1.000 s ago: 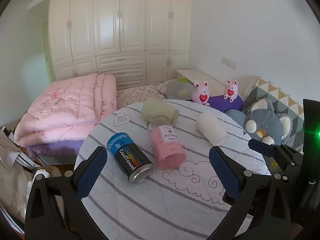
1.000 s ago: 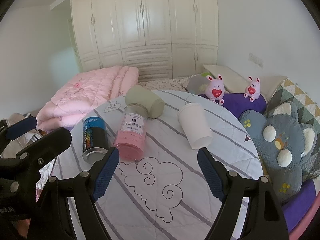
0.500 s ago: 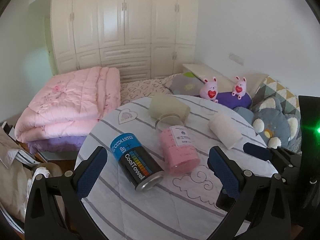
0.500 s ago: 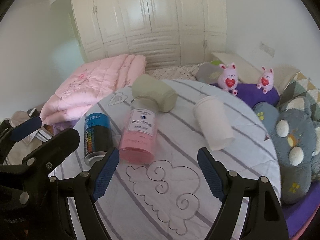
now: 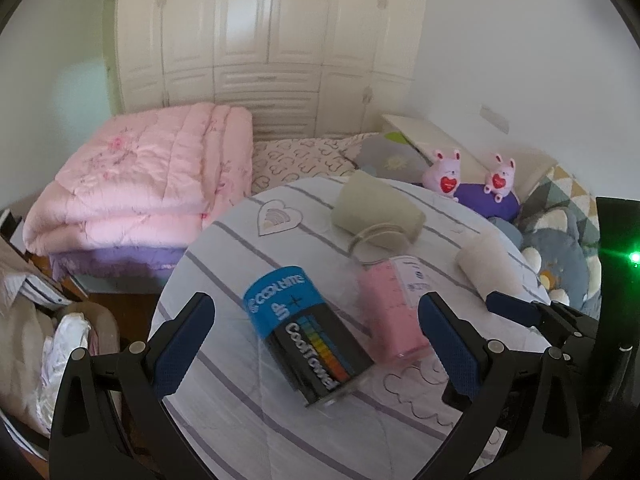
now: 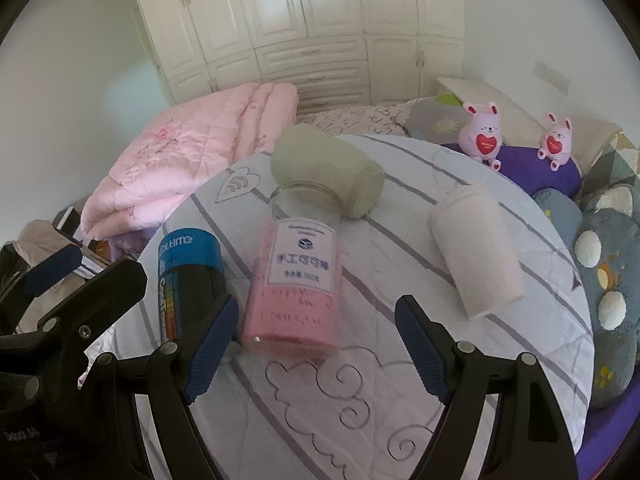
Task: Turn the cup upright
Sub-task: 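Move the left tool to the blue CoolTowel can and close around it, then lift the can with the left tool and rotate it open end up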
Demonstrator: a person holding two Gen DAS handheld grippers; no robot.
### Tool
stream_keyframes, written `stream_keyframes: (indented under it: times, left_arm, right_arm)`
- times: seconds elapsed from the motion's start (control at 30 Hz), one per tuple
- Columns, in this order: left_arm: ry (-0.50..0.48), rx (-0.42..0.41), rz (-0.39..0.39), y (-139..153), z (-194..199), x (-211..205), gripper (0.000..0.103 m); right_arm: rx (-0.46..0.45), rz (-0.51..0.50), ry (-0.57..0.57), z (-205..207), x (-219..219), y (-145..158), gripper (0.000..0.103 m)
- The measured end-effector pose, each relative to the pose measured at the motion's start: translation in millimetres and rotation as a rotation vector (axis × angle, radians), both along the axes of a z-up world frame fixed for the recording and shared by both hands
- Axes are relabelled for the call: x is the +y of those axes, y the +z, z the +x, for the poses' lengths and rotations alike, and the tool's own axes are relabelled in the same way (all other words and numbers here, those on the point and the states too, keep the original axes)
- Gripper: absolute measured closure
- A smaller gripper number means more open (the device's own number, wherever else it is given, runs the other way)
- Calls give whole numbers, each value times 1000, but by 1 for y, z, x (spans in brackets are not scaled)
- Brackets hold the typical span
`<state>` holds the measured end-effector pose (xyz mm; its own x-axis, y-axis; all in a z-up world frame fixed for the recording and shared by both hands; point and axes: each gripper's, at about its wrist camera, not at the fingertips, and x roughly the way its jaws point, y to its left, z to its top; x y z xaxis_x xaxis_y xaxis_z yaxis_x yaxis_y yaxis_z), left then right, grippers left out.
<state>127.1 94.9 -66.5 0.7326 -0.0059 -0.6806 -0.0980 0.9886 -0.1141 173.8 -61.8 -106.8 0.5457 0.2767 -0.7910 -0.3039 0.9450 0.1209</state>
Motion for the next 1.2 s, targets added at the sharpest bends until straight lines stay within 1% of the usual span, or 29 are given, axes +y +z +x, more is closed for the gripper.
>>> stream_keyframes:
  times: [0.1,0.2,0.3,0.37,0.53,0.63,0.8,0.83,0.9,1.03,1.13,1.17,1.2]
  left_arm:
    - [24,9,-15,-1,4,13,0]
    - [47,9,-23,-1,5,26,0]
    - [63,24,-34,-4,6,41,0]
    - [75,33,-28,-7,6,49,0]
    - [103,65,-14,-18,5,70,0]
    - [103,82,-24,-26,6,80,0]
    - [102,128,-35,-41,11,89,0]
    - [101,127,-43,-42,11,91,0]
    - [101,132,-52,-44,12,93,0]
    - [110,141,-36,-47,11,94,0]
    - [119,144,-35,-49,9,96,0]
    - [120,146,-37,-50,8,96,0]
    - [121,144,-42,-49,8,97,0]
  right_arm:
    - [-5,-25,10,6,10,2,21]
    - [4,-14,58,11,24,3,21]
    - [0,-25,134,12,47,3,21]
    - [8,-26,195,13,66,0,21]
    - [29,-53,282,11,106,-13,21]
    - [58,-61,302,13,119,-23,21]
    - [111,-97,301,20,132,-43,21]
    - [106,-118,296,19,135,-44,21]
    - [105,-125,294,18,135,-44,21]
    - [108,-187,284,20,141,-49,21]
    - [98,-205,295,20,142,-51,21]
    - [90,-207,295,20,142,-51,23]
    - [85,-212,294,19,141,-51,28]
